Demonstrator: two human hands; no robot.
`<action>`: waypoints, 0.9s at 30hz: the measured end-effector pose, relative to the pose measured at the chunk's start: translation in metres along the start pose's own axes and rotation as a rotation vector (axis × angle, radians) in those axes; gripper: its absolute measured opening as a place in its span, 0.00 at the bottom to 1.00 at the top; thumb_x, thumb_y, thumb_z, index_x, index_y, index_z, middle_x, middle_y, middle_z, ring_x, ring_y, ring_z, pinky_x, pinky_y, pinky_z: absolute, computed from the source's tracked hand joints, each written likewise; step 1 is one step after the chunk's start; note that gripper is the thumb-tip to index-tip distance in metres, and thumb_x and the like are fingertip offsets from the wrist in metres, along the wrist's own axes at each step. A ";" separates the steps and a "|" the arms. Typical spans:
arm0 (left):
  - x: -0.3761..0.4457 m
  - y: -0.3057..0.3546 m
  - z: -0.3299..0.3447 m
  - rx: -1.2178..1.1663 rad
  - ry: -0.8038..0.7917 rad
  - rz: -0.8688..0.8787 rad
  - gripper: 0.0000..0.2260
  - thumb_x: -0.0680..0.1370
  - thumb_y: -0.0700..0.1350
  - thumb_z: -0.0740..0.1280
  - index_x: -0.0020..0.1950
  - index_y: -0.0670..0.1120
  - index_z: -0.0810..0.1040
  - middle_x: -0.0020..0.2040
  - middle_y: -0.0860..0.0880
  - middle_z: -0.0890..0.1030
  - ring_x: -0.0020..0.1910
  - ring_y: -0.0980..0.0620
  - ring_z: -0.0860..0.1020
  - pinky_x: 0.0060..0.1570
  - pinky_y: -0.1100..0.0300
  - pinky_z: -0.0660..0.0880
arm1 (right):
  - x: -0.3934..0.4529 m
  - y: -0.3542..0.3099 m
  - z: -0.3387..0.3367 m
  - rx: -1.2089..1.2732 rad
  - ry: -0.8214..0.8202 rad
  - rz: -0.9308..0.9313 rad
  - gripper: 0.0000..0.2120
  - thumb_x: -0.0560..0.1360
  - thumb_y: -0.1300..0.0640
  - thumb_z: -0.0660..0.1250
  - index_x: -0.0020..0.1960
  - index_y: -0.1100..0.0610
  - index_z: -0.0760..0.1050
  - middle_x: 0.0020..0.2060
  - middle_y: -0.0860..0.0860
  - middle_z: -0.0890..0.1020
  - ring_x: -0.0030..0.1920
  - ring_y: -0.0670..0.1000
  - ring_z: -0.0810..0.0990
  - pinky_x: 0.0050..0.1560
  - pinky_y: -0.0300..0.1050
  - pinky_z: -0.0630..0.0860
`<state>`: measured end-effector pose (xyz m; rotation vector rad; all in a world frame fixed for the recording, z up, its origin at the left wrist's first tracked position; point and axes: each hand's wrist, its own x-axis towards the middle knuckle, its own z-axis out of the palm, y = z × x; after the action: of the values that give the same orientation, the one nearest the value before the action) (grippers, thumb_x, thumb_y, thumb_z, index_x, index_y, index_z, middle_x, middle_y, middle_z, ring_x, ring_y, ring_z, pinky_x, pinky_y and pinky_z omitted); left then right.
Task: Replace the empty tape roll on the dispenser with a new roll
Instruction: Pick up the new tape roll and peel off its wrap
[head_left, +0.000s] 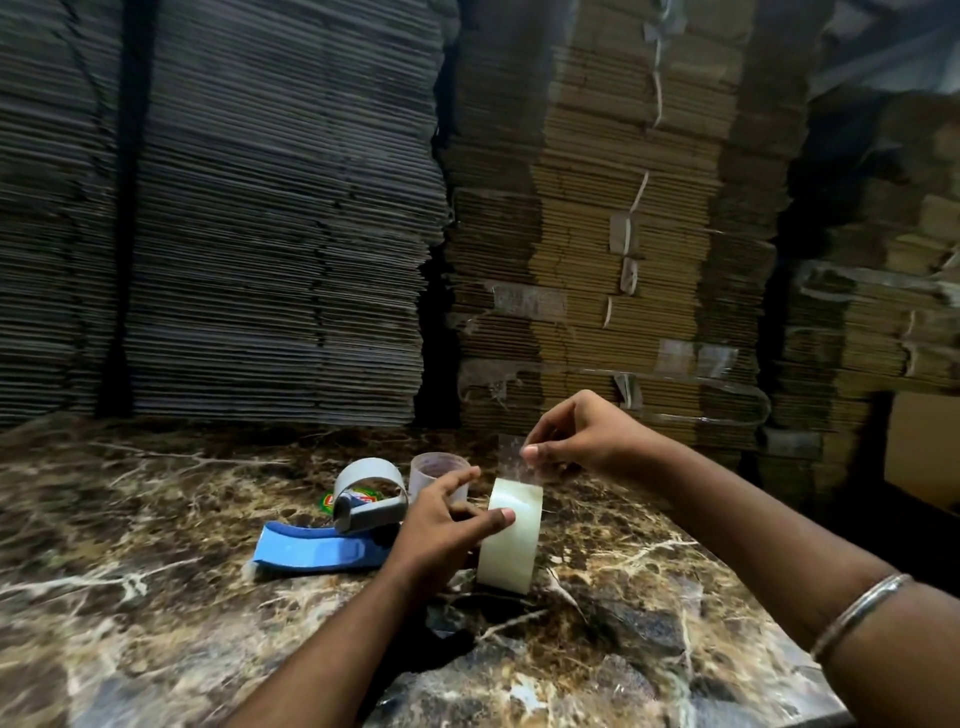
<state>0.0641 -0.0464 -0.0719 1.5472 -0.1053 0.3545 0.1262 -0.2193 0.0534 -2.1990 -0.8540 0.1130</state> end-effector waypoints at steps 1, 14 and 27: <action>0.000 0.000 0.000 0.011 0.002 0.012 0.32 0.70 0.43 0.76 0.72 0.45 0.68 0.34 0.46 0.83 0.36 0.53 0.82 0.40 0.55 0.78 | 0.000 0.001 0.000 0.006 0.001 -0.004 0.08 0.73 0.58 0.73 0.48 0.63 0.83 0.45 0.64 0.85 0.49 0.66 0.83 0.50 0.61 0.81; 0.003 -0.004 0.000 0.101 0.034 0.099 0.25 0.69 0.47 0.77 0.64 0.53 0.76 0.31 0.46 0.83 0.36 0.51 0.82 0.38 0.55 0.80 | -0.005 0.006 0.002 0.051 0.028 -0.149 0.07 0.73 0.62 0.73 0.48 0.65 0.83 0.42 0.60 0.86 0.43 0.57 0.86 0.45 0.50 0.83; 0.001 0.005 0.002 0.011 -0.063 0.041 0.18 0.73 0.41 0.73 0.63 0.47 0.77 0.31 0.52 0.82 0.33 0.57 0.82 0.28 0.58 0.77 | -0.014 0.001 0.001 -0.002 0.063 -0.274 0.05 0.72 0.64 0.73 0.47 0.64 0.84 0.39 0.57 0.87 0.40 0.53 0.86 0.41 0.43 0.81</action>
<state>0.0635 -0.0488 -0.0665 1.5693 -0.1849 0.3394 0.1158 -0.2273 0.0491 -2.0538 -1.1100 -0.0901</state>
